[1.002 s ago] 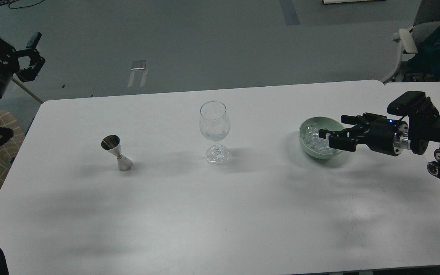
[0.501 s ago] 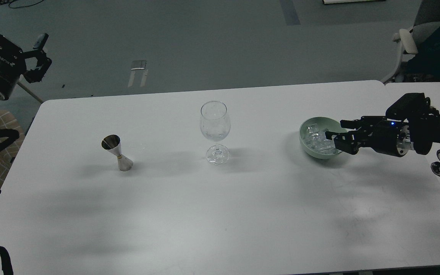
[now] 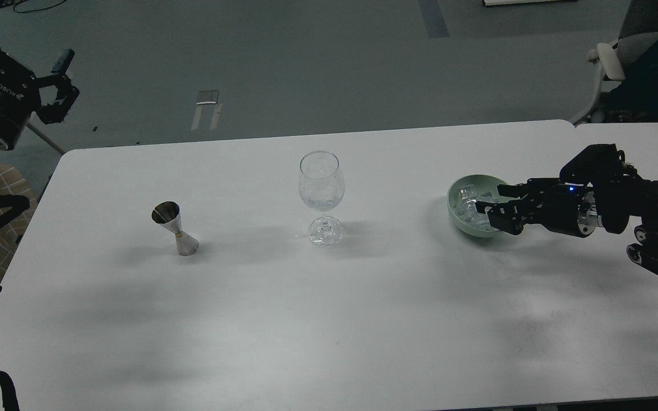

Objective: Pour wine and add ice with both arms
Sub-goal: 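Close the right gripper on ice cubes inside the bowl, then lift the ice with the right gripper and carry it above the glass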

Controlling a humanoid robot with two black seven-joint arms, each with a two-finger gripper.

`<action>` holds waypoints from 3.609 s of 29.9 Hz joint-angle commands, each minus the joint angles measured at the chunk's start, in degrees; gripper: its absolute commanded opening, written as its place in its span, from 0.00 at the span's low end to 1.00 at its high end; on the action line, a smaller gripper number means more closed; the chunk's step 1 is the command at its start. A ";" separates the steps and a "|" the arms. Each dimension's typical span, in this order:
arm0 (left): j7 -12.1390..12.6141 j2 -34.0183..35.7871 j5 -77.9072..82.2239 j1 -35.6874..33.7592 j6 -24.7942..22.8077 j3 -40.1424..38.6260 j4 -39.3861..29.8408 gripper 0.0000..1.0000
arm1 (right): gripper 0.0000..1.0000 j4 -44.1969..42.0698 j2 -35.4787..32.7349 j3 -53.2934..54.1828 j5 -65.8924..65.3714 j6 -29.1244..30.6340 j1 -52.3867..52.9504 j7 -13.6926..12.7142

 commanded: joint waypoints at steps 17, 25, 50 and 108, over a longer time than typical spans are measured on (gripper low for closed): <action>0.01 0.14 -0.02 0.01 0.00 -0.09 -0.02 0.98 | 0.53 -2.03 1.08 -1.56 -0.05 1.05 0.06 0.01; 0.01 0.32 -0.02 0.01 0.00 -0.09 -0.02 0.98 | 0.50 -2.03 1.43 -1.47 0.12 1.05 0.15 0.01; 0.01 0.32 -0.02 0.01 0.00 -0.18 -0.11 0.98 | 0.51 -5.02 4.60 -1.91 0.21 1.14 0.94 0.01; 0.01 0.23 -0.02 -0.08 0.00 -0.18 -0.55 0.98 | 0.21 18.62 -9.29 -2.08 1.62 0.70 16.31 0.01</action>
